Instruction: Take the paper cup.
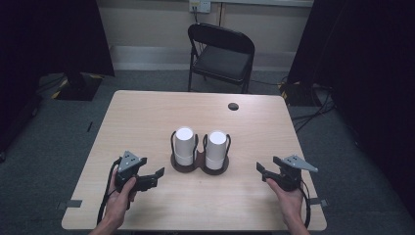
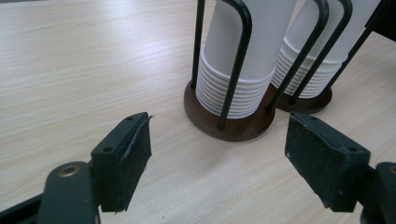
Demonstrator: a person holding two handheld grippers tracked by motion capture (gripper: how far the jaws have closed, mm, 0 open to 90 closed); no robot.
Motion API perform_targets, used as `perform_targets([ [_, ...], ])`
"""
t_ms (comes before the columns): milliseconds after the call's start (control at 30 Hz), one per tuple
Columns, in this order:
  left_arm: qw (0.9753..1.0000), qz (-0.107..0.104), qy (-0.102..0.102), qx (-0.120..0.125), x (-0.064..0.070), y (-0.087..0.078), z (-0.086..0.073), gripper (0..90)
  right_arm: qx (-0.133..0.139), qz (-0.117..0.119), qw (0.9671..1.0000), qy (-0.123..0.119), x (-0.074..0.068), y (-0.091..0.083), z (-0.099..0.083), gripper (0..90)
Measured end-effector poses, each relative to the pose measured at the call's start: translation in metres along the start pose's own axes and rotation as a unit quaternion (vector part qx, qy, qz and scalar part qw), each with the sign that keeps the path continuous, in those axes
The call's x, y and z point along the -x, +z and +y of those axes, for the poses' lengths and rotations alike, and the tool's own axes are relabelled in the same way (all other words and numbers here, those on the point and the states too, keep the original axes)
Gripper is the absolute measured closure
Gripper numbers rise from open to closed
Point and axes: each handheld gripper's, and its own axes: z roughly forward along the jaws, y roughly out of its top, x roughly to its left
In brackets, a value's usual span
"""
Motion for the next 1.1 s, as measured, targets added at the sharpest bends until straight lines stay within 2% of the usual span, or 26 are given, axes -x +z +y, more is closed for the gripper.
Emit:
perform_targets([
  [67, 0.9999, -0.010, -0.005, 0.003, -0.001, -0.001, 0.000, 23.4, -0.004, 0.004, 1.0000, 0.006, 0.000, 0.000, 0.000, 26.4],
  [133, 0.9998, -0.016, 0.000, 0.007, -0.001, -0.002, 0.000, 23.3, -0.005, 0.009, 0.9999, 0.008, -0.001, 0.000, 0.000, 26.8],
  [233, 0.9996, -0.024, 0.003, 0.012, -0.002, -0.003, 0.000, 21.8, -0.006, 0.013, 0.9999, 0.005, -0.002, 0.001, 0.001, 27.0],
  [267, 0.9993, -0.034, 0.004, 0.015, -0.002, -0.004, 0.000, 22.2, -0.009, 0.016, 0.9998, -0.001, -0.004, 0.003, 0.002, 27.0],
  [500, 0.9993, -0.033, 0.005, 0.019, 0.000, -0.005, 0.001, 22.6, -0.014, 0.042, 0.9990, -0.009, -0.014, 0.005, 0.002, 27.4],
  [600, 0.9992, -0.033, 0.009, 0.019, 0.001, -0.005, 0.001, 19.4, -0.015, 0.051, 0.9985, -0.011, -0.017, 0.003, 0.003, 28.4],
  [833, 0.9991, -0.029, 0.021, 0.025, 0.007, -0.006, 0.002, 15.8, -0.002, 0.083, 0.9962, -0.026, -0.032, -0.004, 0.009, 30.6],
  [1100, 0.9988, -0.037, 0.020, 0.026, 0.007, -0.007, 0.002, 16.2, 0.010, 0.106, 0.9936, -0.038, -0.044, -0.003, 0.018, 30.6],
])
